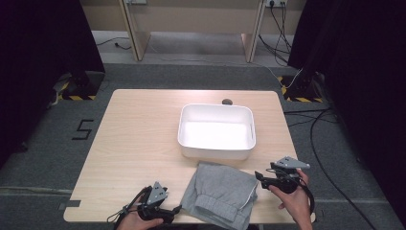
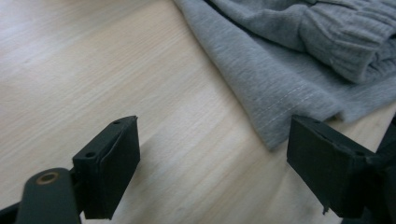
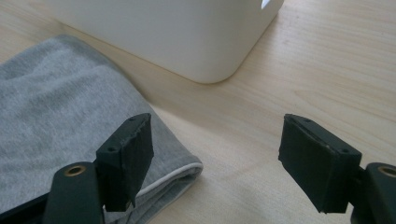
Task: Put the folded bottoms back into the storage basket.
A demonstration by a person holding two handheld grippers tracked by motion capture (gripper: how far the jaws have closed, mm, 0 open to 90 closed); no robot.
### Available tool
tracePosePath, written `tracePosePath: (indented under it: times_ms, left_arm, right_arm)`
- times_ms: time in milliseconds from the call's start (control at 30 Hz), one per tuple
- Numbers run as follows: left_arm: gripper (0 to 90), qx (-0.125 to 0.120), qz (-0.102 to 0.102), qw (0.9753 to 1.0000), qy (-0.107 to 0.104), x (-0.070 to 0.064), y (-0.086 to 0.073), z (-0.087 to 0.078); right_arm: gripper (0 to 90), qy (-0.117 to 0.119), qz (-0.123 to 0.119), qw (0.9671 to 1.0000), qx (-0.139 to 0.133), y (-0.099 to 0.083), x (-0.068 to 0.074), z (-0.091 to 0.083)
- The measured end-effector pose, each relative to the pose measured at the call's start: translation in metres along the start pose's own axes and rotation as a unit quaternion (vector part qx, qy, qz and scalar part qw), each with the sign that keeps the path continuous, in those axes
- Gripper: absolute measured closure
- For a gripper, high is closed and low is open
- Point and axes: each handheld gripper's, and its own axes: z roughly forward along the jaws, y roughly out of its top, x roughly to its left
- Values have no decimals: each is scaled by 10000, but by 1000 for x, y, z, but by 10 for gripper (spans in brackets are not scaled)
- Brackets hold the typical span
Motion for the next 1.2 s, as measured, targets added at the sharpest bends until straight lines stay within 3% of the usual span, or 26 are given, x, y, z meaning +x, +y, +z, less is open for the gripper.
tracePosePath:
  times_ms: [167,367,500,600,800,933,1033,1200]
  left_arm:
    - [153,-1,139,9999,-25,-5,3,7]
    - [149,-92,134,9995,-288,-14,7,15]
    - [149,-146,-73,9978,-650,-22,12,20]
    - [150,-146,74,9976,-677,-29,16,25]
    - [158,-188,185,9967,-768,-43,24,34]
    - [266,-322,287,9957,-820,-47,32,37]
    - [327,-315,505,9951,-786,-50,37,40]
    - [428,-390,538,9943,-838,-51,39,46]
  right_arm:
    - [273,72,33,9999,128,-6,-1,5]
    - [273,96,54,9998,160,-8,0,5]
    - [273,127,10,9998,179,-7,2,8]
    - [273,171,12,9996,215,-8,3,12]
    - [273,204,83,9994,281,-11,0,16]
    - [272,214,98,9993,299,-13,-2,17]
    - [273,233,128,9992,302,-14,-2,18]
    - [273,258,209,9989,334,-15,-4,19]
